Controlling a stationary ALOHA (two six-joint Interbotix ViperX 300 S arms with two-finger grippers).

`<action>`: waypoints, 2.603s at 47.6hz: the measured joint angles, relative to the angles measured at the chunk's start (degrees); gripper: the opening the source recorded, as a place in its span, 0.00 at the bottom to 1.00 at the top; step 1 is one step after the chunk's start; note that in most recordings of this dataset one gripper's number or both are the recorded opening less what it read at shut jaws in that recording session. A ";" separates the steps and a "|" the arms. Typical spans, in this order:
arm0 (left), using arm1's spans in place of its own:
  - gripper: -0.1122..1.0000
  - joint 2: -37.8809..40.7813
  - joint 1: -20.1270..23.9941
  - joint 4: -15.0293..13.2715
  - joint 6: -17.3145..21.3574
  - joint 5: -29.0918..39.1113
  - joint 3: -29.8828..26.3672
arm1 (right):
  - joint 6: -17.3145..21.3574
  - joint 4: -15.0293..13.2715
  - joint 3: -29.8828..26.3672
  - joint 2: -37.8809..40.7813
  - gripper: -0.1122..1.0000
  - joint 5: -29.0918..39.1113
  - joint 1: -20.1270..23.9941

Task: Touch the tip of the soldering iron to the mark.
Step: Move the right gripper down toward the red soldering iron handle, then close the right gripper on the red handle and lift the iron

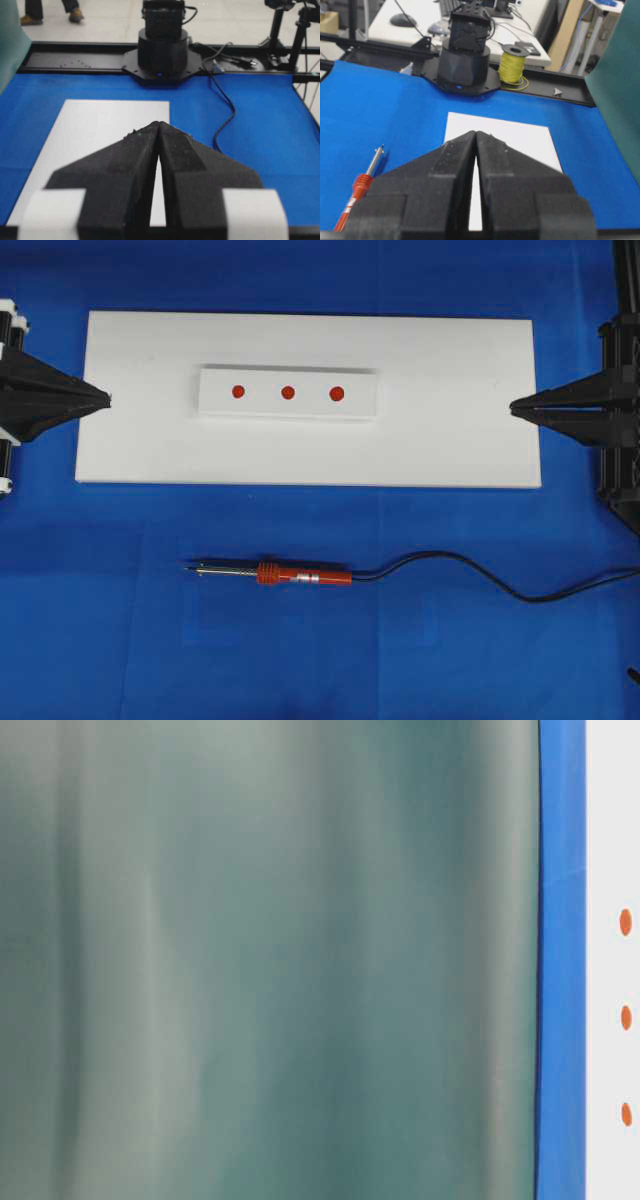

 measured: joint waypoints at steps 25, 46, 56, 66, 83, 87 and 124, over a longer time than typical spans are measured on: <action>0.10 -0.35 -1.85 0.00 -0.44 0.18 0.35 | 4.48 0.18 -3.60 6.42 0.05 3.08 1.23; 0.10 -0.35 -1.58 0.00 -0.35 0.09 0.53 | 8.70 0.18 -11.16 24.26 0.83 -1.85 5.80; 0.10 -0.35 -1.49 0.00 -0.35 -0.09 0.88 | 10.90 1.14 -15.64 34.45 0.89 -3.34 7.38; 0.10 -0.35 -1.49 0.00 -0.35 -0.26 1.49 | 10.99 6.68 -20.74 46.32 0.90 -6.68 10.28; 0.10 -0.44 -1.49 0.00 -0.35 -0.70 2.46 | 10.99 16.61 -26.46 61.61 0.90 -10.99 14.15; 0.10 -0.53 -1.49 0.00 -0.35 -1.14 2.55 | 10.99 18.11 -28.39 65.48 0.90 -11.07 14.85; 0.10 -0.62 -1.23 0.00 -0.35 -1.76 3.60 | 7.73 27.16 -34.19 79.80 0.33 -15.91 19.42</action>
